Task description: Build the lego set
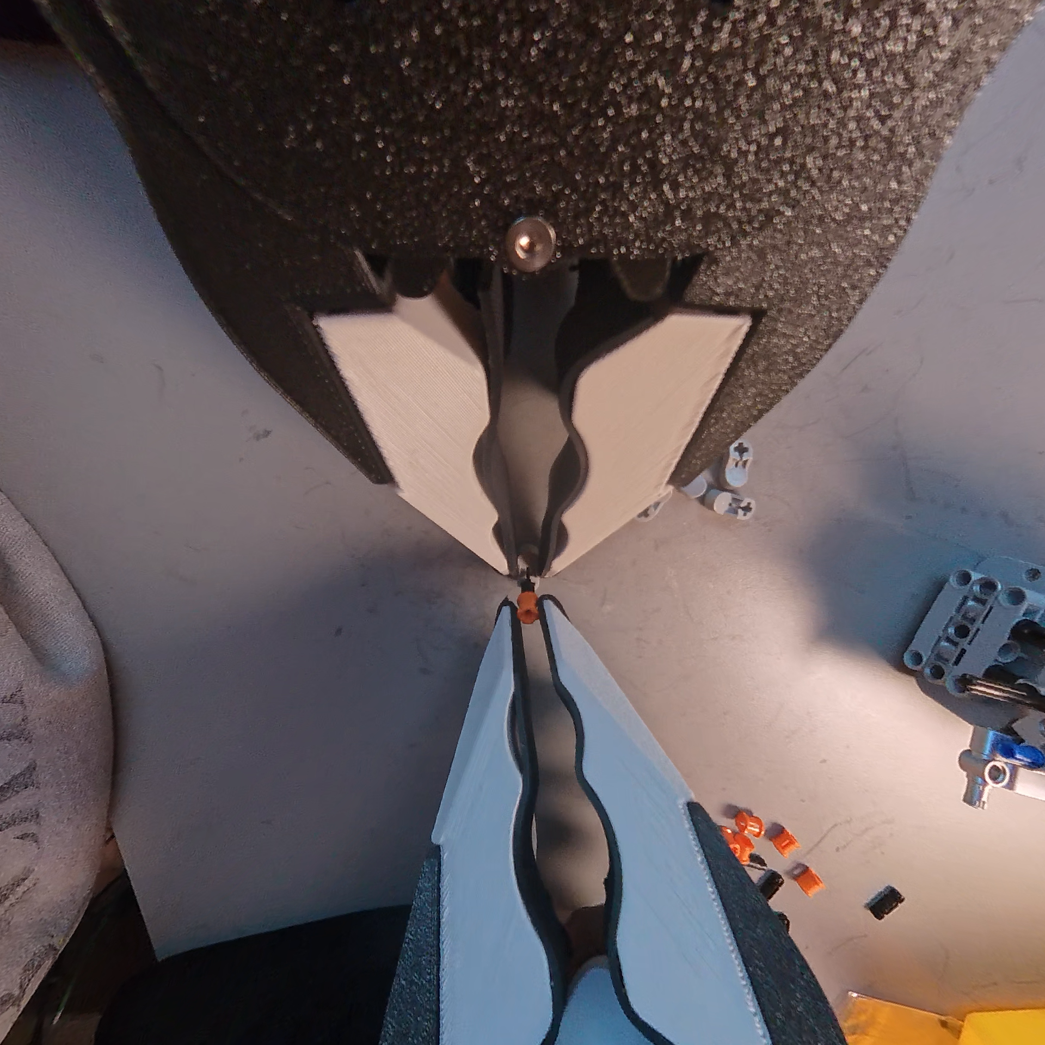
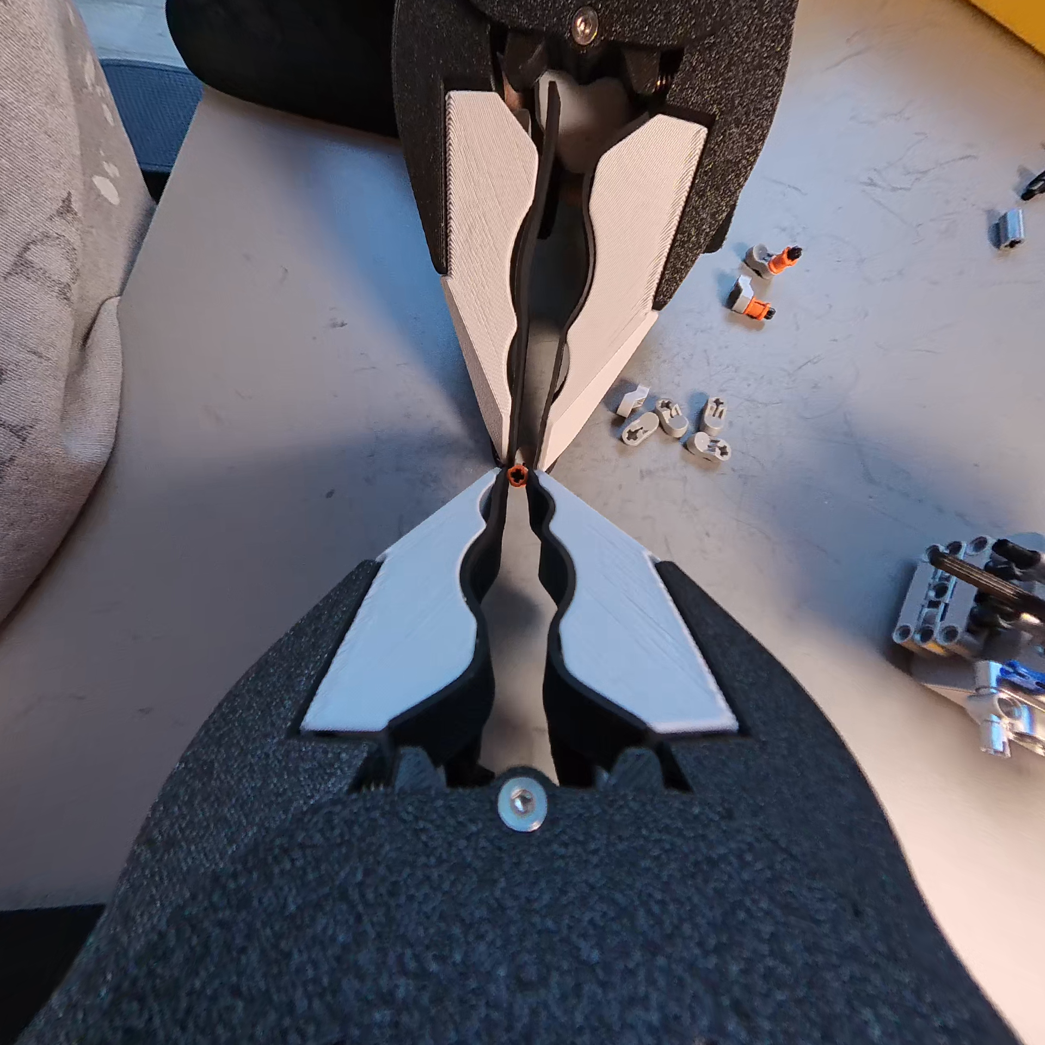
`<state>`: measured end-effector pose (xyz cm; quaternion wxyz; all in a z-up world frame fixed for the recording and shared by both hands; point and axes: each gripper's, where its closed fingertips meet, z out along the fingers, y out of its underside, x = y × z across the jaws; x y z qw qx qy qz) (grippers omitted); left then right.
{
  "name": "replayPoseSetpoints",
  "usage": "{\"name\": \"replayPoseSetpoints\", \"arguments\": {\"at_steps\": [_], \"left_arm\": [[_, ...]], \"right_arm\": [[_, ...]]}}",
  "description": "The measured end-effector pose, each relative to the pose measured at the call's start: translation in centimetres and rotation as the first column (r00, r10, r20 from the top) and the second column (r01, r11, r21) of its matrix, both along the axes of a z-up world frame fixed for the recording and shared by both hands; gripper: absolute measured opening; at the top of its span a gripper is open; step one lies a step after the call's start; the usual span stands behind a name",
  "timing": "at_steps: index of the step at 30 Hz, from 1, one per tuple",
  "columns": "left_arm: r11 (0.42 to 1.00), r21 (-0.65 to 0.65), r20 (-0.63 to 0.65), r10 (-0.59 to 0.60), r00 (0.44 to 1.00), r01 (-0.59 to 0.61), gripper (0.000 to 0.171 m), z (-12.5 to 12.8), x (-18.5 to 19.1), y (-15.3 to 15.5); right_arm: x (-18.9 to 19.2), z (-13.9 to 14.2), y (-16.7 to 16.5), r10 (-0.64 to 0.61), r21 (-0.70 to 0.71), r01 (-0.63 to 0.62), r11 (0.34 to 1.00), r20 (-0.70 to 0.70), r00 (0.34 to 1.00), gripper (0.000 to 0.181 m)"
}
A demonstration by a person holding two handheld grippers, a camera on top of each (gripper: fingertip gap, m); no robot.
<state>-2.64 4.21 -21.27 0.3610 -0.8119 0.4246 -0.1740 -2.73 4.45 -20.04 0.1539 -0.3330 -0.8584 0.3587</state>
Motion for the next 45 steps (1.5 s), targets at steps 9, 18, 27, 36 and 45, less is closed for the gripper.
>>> {"name": "replayPoseSetpoints", "arguments": {"at_steps": [9, 18, 27, 36, 45], "left_arm": [[1.0, -0.012, 0.006, 0.004, 1.0, -0.004, 0.005, 0.0, 0.0, 0.01], [1.0, -0.013, 0.006, 0.003, 1.0, -0.003, 0.005, -0.03, 0.05, -0.03], [1.0, -0.019, 0.012, 0.004, 1.0, -0.004, 0.005, -0.04, 0.05, -0.03], [1.0, -0.023, 0.014, 0.007, 1.0, -0.006, 0.005, -0.04, 0.09, -0.02], [0.999, -0.03, 0.017, 0.011, 1.0, -0.011, 0.005, -0.02, 0.15, -0.02]], "right_arm": [[-0.08, -0.17, -0.06, -0.008, 0.009, 0.008, 1.0, 0.009, 1.0, 0.005], [-0.1, -0.79, -0.14, -0.022, 0.004, 0.022, 1.0, 0.035, 0.999, 0.005], [0.07, -0.09, -0.05, -0.035, -0.001, 0.035, 0.999, 0.007, 0.999, 0.007], [0.05, -0.24, 0.01, -0.034, 0.074, 0.033, 0.997, 0.009, 0.999, 0.004], [-0.02, -0.31, -0.22, -0.031, 0.158, 0.023, 0.987, 0.053, 0.998, 0.003]]}}
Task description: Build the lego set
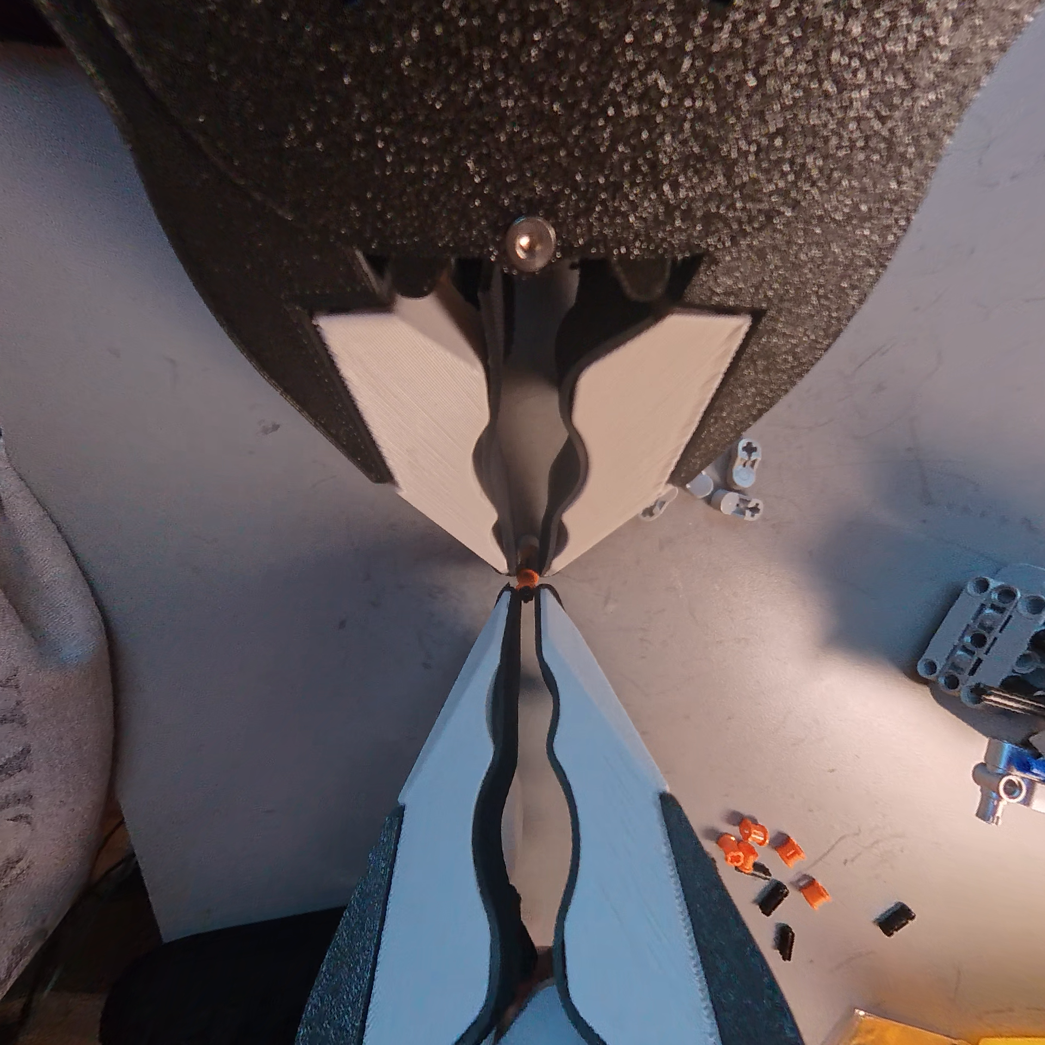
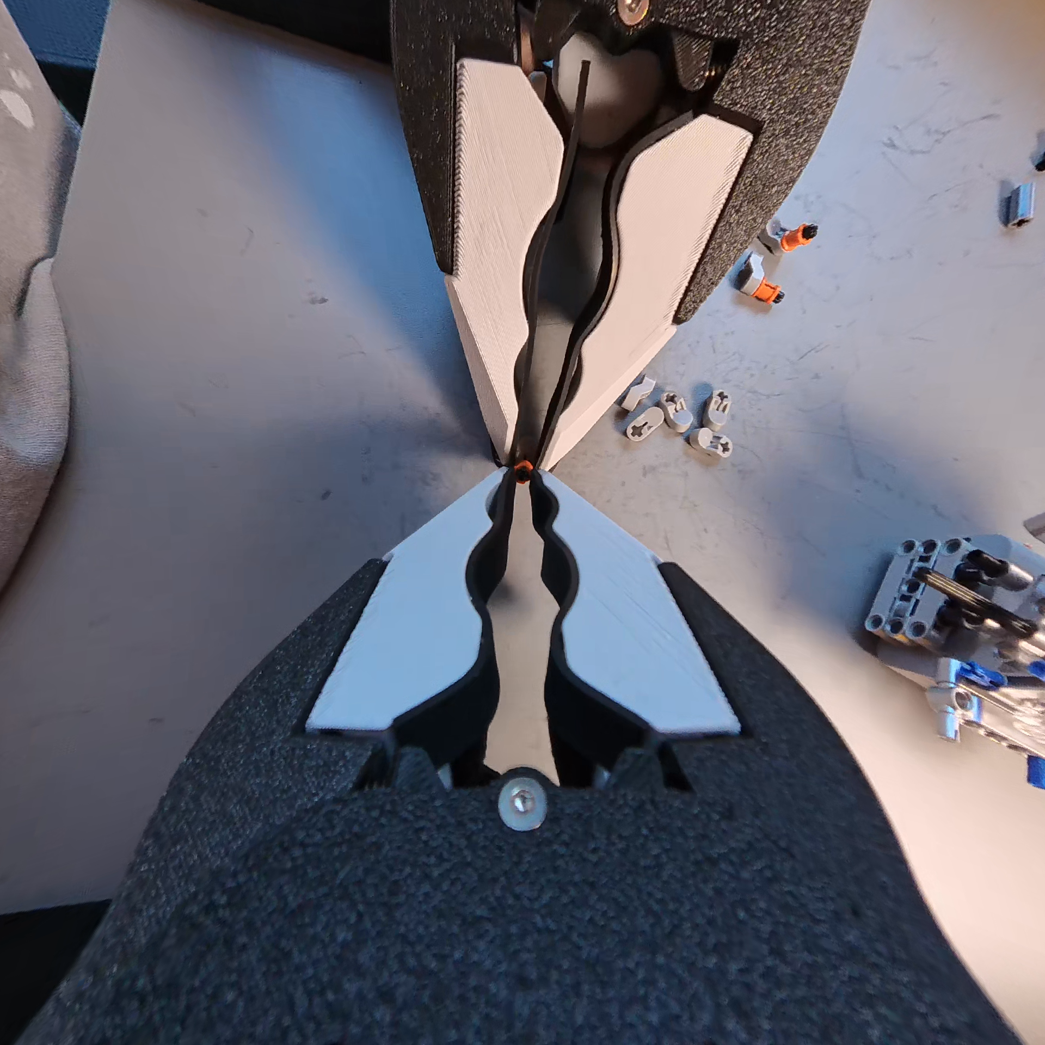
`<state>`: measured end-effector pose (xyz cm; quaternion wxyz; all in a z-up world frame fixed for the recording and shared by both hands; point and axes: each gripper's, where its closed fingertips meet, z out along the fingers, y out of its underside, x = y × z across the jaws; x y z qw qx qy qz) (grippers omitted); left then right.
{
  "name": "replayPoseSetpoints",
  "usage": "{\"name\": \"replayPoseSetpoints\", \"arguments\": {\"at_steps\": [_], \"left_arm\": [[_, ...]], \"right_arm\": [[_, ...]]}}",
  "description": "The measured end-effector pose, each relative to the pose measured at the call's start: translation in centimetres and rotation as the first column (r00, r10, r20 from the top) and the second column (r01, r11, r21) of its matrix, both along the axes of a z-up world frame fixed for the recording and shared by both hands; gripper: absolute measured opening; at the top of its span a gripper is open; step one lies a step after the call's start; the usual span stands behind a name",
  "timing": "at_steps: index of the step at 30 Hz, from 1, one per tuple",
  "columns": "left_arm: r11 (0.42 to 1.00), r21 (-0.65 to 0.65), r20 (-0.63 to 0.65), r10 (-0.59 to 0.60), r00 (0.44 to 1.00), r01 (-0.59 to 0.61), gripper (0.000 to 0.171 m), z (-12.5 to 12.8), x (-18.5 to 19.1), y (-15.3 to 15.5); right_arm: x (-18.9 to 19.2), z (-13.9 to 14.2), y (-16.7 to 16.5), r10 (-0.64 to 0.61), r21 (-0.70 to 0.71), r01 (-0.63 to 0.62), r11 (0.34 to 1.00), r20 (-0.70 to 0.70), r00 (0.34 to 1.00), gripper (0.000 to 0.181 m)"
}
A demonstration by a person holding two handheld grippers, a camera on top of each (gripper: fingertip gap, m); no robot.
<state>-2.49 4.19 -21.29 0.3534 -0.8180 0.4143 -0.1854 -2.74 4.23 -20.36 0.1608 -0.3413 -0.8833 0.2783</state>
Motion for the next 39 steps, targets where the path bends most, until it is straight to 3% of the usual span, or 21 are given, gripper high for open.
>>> {"name": "replayPoseSetpoints", "arguments": {"at_steps": [6, 9, 11, 20, 30, 39], "left_arm": [[1.0, -0.004, 0.004, 0.007, 1.0, -0.007, 0.005, 0.0, 0.0, 0.0], [1.0, 0.016, -0.003, 0.005, 1.0, -0.005, 0.006, 0.2, -0.1, -0.1], [0.999, 0.035, 0.014, 0.017, 1.0, -0.018, 0.018, 0.7, -0.6, 0.0], [0.995, 0.087, 0.159, 0.024, 0.987, -0.038, 0.017, 3.1, -0.6, 0.5], [0.995, 0.093, 0.181, 0.012, 0.983, -0.029, 0.007, 3.5, -0.1, 0.4], [0.995, 0.1, -0.004, 0.001, 1.0, -0.001, 0.011, 1.0, -0.5, 0.2]], "right_arm": [[-0.1, 0.0, -0.1, -0.006, 0.016, 0.006, 1.0, 0.004, 1.0, 0.004], [0.1, -0.1, 0.3, -0.022, -0.087, 0.022, 0.996, -0.008, 1.0, 0.003], [0.5, 0.1, 0.9, -0.055, -0.166, 0.054, 0.985, 0.003, 0.999, 0.003], [0.3, 3.2, 1.5, -0.096, -0.474, 0.082, 0.877, -0.006, 0.995, 0.003], [0.2, 3.1, 0.9, -0.074, -0.453, 0.053, 0.89, -0.029, 0.997, 0.003], [0.5, 0.5, 0.8, -0.023, -0.214, 0.015, 0.977, -0.038, 0.999, 0.003]]}}
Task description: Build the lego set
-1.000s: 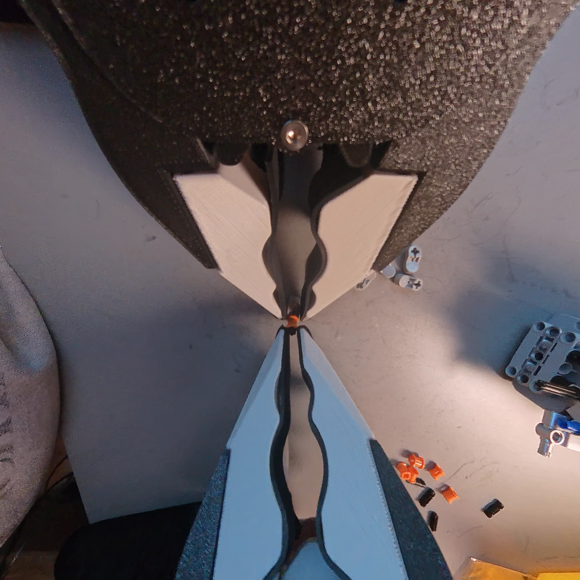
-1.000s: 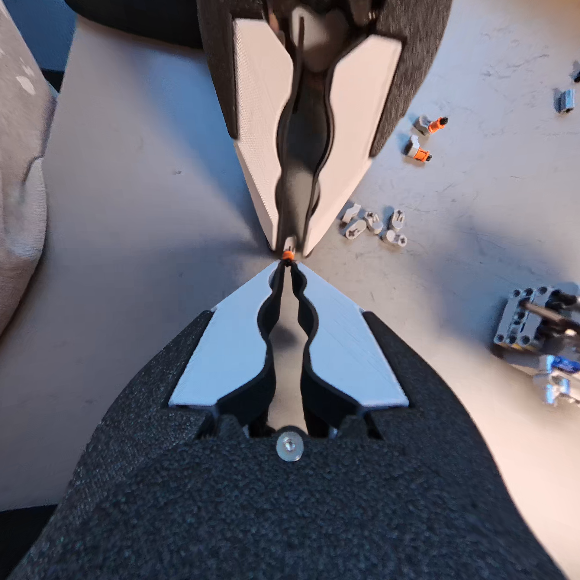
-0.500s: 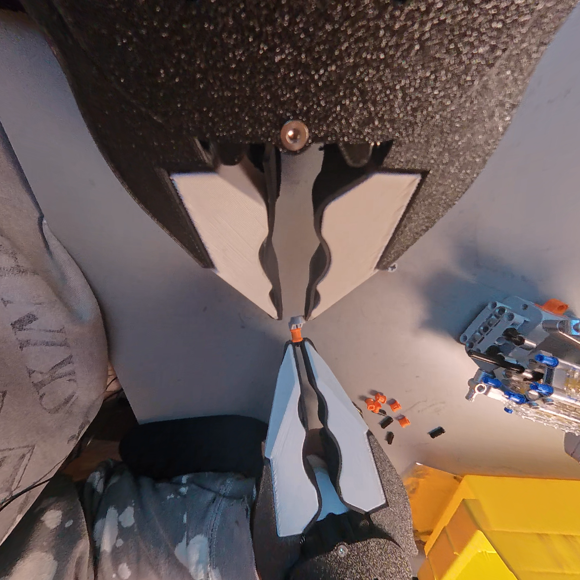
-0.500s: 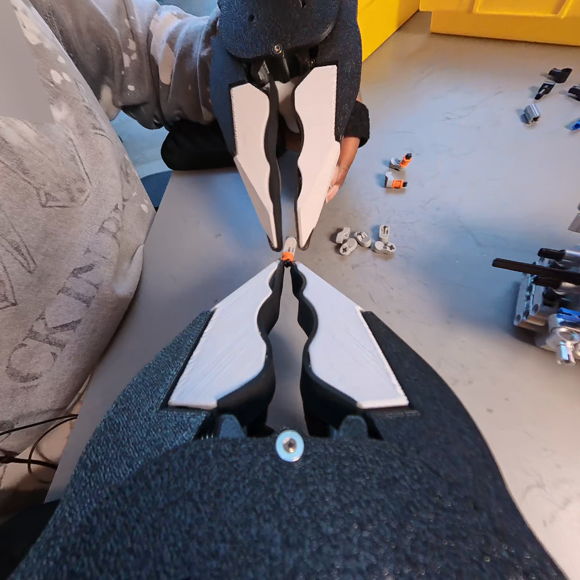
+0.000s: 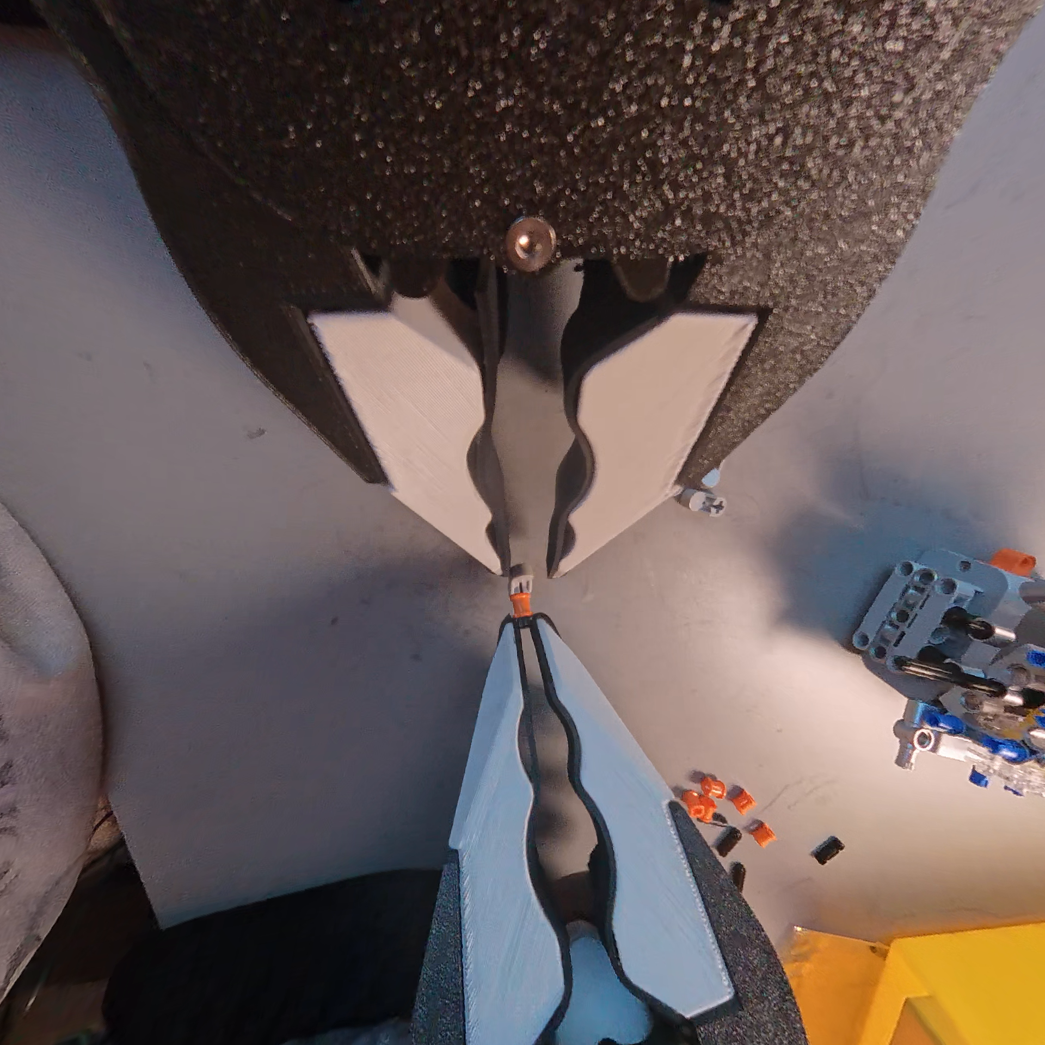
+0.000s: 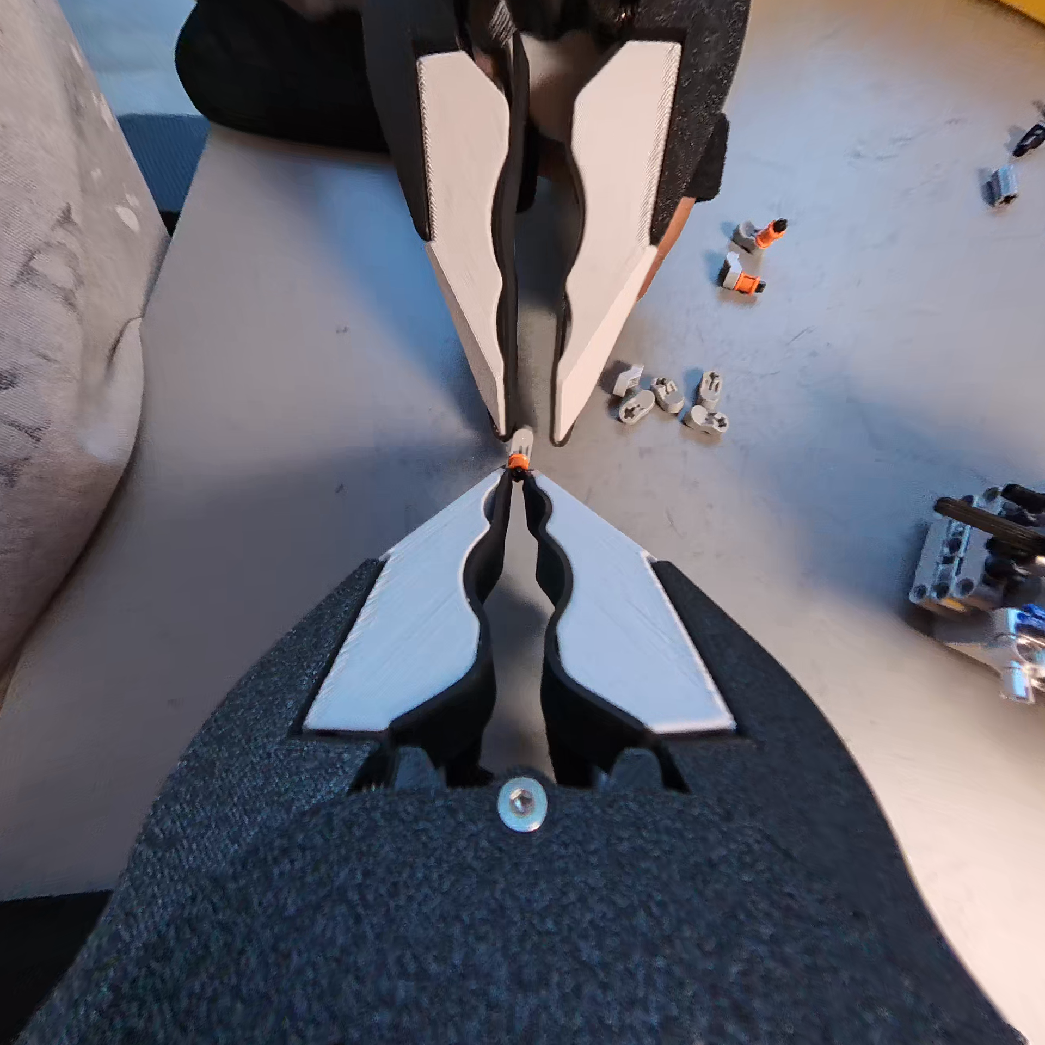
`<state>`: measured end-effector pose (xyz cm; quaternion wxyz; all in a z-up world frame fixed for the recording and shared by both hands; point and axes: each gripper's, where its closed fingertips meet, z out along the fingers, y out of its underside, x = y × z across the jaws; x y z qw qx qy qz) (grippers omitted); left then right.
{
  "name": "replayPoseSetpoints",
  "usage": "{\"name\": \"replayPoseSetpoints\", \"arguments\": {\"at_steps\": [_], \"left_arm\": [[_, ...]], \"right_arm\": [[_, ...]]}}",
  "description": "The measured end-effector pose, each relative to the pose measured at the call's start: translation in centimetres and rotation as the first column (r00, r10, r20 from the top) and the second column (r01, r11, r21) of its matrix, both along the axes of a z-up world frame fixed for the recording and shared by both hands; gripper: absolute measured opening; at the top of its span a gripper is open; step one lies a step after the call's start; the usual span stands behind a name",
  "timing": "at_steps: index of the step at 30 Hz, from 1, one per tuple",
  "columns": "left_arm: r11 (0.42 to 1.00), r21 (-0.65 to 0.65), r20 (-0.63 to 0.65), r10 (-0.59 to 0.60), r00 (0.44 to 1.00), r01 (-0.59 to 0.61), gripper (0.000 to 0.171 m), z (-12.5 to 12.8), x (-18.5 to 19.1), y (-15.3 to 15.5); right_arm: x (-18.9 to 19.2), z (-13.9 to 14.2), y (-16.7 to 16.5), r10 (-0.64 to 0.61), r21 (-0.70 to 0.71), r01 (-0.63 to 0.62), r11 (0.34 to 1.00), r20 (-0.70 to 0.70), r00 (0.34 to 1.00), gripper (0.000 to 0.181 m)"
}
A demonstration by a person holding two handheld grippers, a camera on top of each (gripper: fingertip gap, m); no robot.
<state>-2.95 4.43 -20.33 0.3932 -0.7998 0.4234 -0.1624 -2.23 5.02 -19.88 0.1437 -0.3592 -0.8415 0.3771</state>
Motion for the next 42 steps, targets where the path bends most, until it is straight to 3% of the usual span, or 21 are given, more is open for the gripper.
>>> {"name": "replayPoseSetpoints", "arguments": {"at_steps": [14, 18, 21, 24, 28, 42], "left_arm": [[0.998, -0.064, -0.025, -0.006, 1.0, 0.004, 0.006, -0.9, -0.2, -0.4], [0.999, -0.055, -0.029, -0.001, 1.0, -0.001, 0.006, -0.5, -1.3, -0.5], [0.998, -0.008, -0.03, 0.057, 0.998, -0.057, 0.006, 1.1, -4.1, 0.0], [0.977, 0.029, -0.002, 0.21, 0.978, -0.21, 0.005, 2.5, -8.8, 0.9], [0.943, 0.017, -0.029, 0.334, 0.942, -0.333, 0.005, 1.8, -13.1, 0.8], [0.968, -0.064, -0.131, 0.232, 0.964, -0.242, 0.006, -0.5, -11.6, -0.9]], "right_arm": [[-0.7, -0.5, -0.3, -0.008, 0.046, 0.009, 0.999, -0.031, 0.999, 0.004], [-0.9, 0.6, 0.7, -0.059, 0.016, 0.06, 0.998, -0.072, 0.996, 0.016], [-1.2, 1.6, 2.4, -0.129, 0.016, 0.132, 0.991, -0.129, 0.983, 0.02], [-1.4, 2.0, 3.8, -0.175, 0.038, 0.184, 0.982, -0.17, 0.97, 0.02], [-1.5, 2.1, 4.3, -0.194, 0.054, 0.207, 0.977, -0.189, 0.963, 0.02], [-1.8, 1.2, 5.2, -0.231, 0.088, 0.249, 0.964, -0.176, 0.957, 0.02]]}}
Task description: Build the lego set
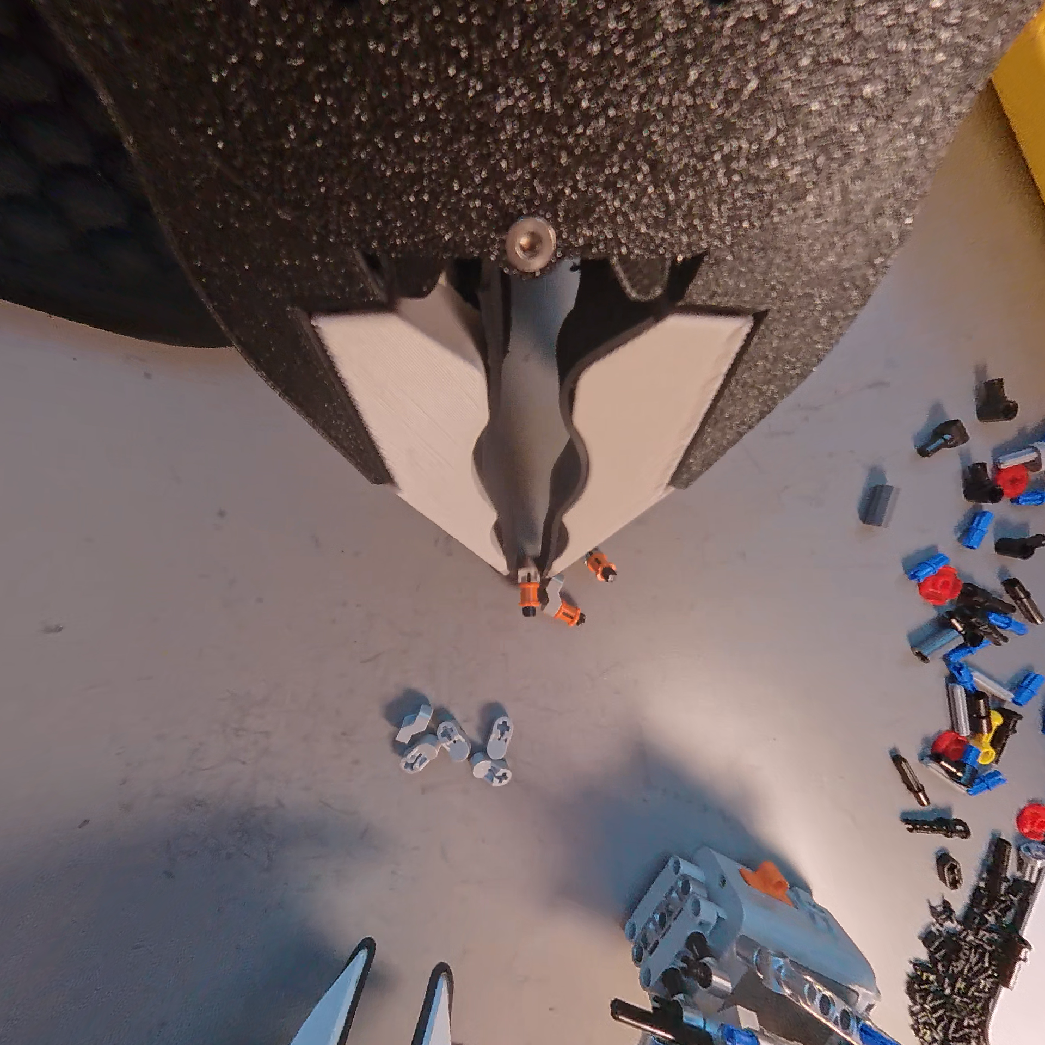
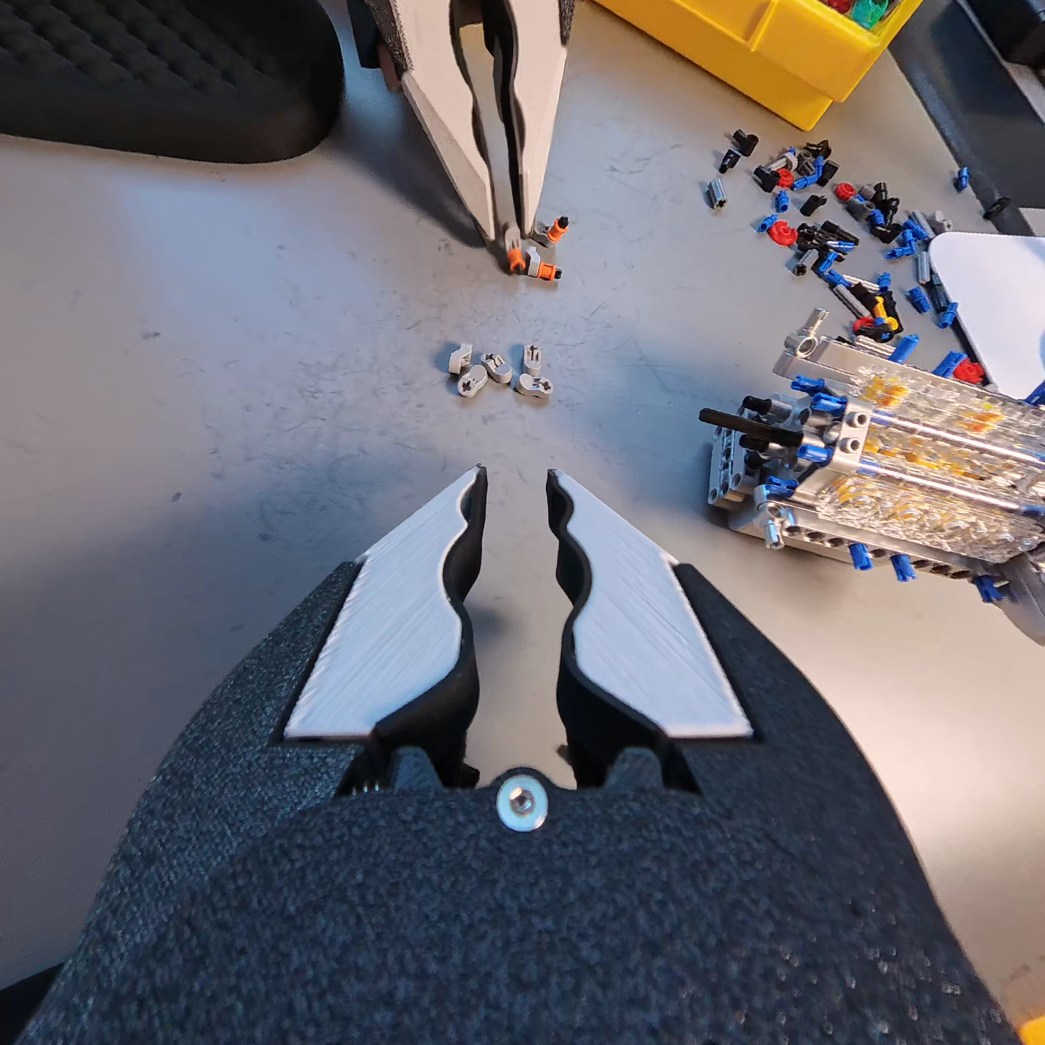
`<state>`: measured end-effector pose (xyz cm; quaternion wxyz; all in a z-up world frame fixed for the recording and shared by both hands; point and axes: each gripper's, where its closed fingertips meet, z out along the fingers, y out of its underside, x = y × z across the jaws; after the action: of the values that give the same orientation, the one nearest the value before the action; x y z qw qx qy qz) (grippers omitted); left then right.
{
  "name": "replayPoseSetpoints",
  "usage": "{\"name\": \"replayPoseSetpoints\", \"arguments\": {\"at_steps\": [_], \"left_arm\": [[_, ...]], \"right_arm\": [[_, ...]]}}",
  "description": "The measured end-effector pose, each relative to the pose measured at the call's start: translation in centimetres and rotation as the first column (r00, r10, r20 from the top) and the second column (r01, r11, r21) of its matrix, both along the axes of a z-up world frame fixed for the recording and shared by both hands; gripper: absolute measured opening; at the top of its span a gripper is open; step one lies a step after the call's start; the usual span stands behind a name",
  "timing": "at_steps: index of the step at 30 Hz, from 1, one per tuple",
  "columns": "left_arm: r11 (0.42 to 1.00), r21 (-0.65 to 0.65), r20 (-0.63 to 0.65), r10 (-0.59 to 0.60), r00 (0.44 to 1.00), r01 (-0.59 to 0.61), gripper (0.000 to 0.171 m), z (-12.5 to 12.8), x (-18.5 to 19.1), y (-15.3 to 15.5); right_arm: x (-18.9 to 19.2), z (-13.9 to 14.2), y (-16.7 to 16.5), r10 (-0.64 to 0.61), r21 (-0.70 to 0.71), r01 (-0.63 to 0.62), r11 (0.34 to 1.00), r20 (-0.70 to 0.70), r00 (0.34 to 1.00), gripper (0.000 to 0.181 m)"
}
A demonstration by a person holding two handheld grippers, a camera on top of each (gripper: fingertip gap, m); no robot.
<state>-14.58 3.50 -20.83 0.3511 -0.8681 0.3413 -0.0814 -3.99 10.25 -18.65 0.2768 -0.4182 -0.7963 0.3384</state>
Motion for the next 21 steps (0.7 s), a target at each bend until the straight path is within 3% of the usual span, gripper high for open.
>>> {"name": "replayPoseSetpoints", "arguments": {"at_steps": [6, 9, 13, 16, 21], "left_arm": [[0.993, 0.117, 0.102, 0.015, 0.995, -0.027, 0.015, 2.5, 1.0, 1.3], [0.988, 0.153, 0.084, 0.018, 0.996, -0.031, 0.016, 2.2, 2.3, 2.3], [0.99, 0.136, -0.011, 0.04, 0.999, -0.038, 0.015, 1.4, 3.1, 3.3], [0.997, 0.076, 0.023, 0.015, 1.0, -0.016, 0.015, 1.2, 4.4, 3.5], [0.999, 0.038, -0.029, 0.007, 1.0, -0.006, 0.015, 0.2, 4.9, 4.1]], "right_arm": [[-0.6, 0.7, 2.1, -0.104, 0.018, 0.104, 0.994, -0.038, 0.994, 0.02], [-0.7, 2.2, 4.6, -0.216, 0.011, 0.218, 0.976, -0.09, 0.972, 0.02], [-0.1, 4.4, 7.9, -0.337, -0.038, 0.335, 0.941, -0.156, 0.928, 0.02], [0.8, 5.3, 10.4, -0.404, 0.001, 0.412, 0.911, -0.192, 0.895, 0.02], [1.3, 6.0, 11.5, -0.441, 0.01, 0.454, 0.891, -0.22, 0.87, 0.02]]}}
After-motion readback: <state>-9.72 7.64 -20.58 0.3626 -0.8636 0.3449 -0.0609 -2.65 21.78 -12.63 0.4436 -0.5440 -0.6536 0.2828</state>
